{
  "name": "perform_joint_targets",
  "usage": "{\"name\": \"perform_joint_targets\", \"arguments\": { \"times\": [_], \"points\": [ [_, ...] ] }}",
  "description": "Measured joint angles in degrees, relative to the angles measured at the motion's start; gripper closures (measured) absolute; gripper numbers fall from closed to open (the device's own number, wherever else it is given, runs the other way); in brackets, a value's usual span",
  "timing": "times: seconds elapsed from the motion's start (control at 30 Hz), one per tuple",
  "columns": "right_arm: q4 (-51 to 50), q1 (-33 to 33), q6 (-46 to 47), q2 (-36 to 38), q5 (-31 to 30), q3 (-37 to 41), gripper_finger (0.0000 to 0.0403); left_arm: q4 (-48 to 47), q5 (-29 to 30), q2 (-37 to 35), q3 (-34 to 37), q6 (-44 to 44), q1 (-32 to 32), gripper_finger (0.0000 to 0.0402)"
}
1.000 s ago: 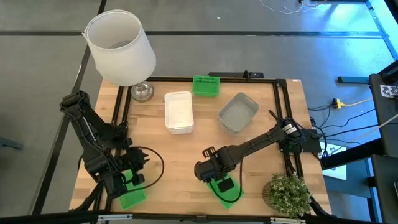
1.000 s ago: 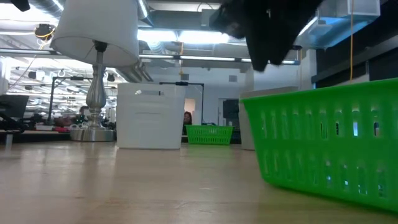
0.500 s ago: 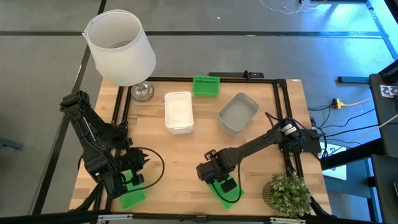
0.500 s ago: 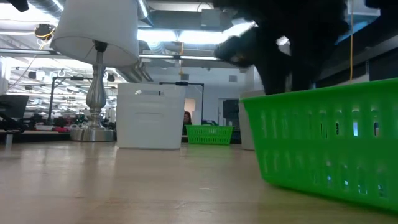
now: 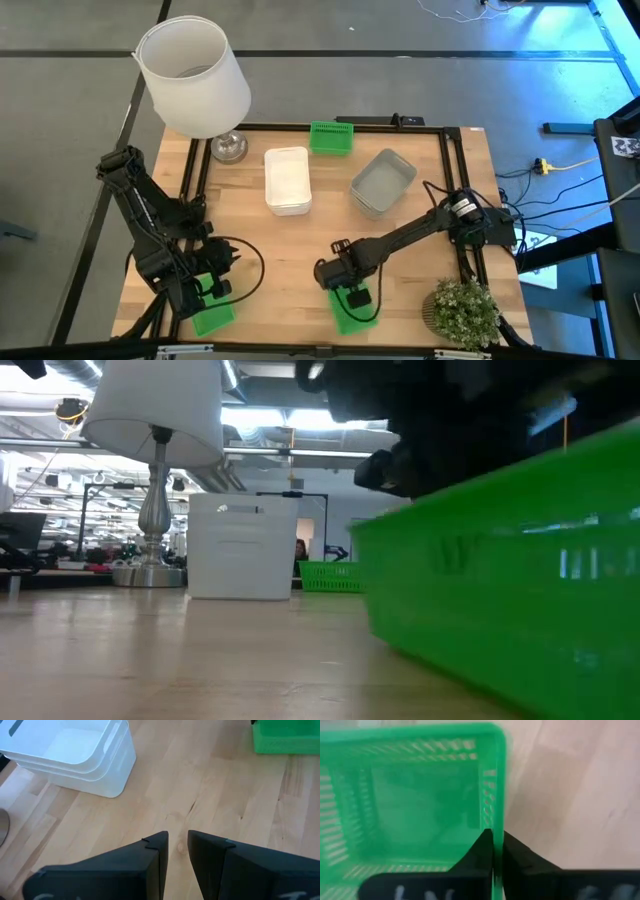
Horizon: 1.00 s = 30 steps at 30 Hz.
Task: Stack baskets by color
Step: Stack the bottom right green bin on the top green bin
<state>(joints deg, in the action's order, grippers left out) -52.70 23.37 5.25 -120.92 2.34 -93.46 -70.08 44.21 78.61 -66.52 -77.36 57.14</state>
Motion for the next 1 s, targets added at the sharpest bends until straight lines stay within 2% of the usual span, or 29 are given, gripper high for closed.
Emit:
{"name": "perform_joint_targets", "arguments": {
  "times": [0.17, 0.3, 0.43, 0.57, 0.67, 0.77, 0.9, 1.0],
  "points": [
    [-0.6, -0.7, 5.4, 0.0, -0.2, -2.7, 0.0395, 0.0, -0.1, 0.0, 0.0, 0.0, 0.0, 0.0337],
    [-5.5, -0.8, 10.4, 0.0, -3.3, -7.7, 0.0397, 0.0, -1.2, 0.0, 0.0, 1.2, 0.0, 0.0337],
    [-8.7, -0.7, 18.4, 0.0, -12.6, -13.6, 0.0398, 0.0, -1.6, 0.0, 0.0, 1.7, 0.0, 0.0337],
    [-15.8, -1.1, 29.0, 0.0, -25.1, -20.3, 0.0399, 0.0, -0.9, 0.0, 0.0, 3.0, 0.0, 0.0337],
    [-20.7, -1.6, 39.8, 0.0, -35.8, -25.6, 0.0399, 0.0, 3.9, 0.0, 0.0, 3.0, 0.0, 0.0337],
    [-27.0, -2.0, 47.3, 0.0, -43.5, -30.6, 0.04, 0.1, 11.3, 0.0, 0.0, 3.1, 0.0, 0.0337],
    [-37.7, -3.1, 58.8, 0.0, -49.5, -36.8, 0.04, 0.2, 20.5, 0.0, 0.0, 6.9, 0.0, 0.0337],
    [-37.1, -5.6, 60.7, 0.9, -52.3, -37.8, 0.0401, 0.2, 23.8, 0.0, 0.0, 7.9, 0.0, 0.0337]
  ]
}}
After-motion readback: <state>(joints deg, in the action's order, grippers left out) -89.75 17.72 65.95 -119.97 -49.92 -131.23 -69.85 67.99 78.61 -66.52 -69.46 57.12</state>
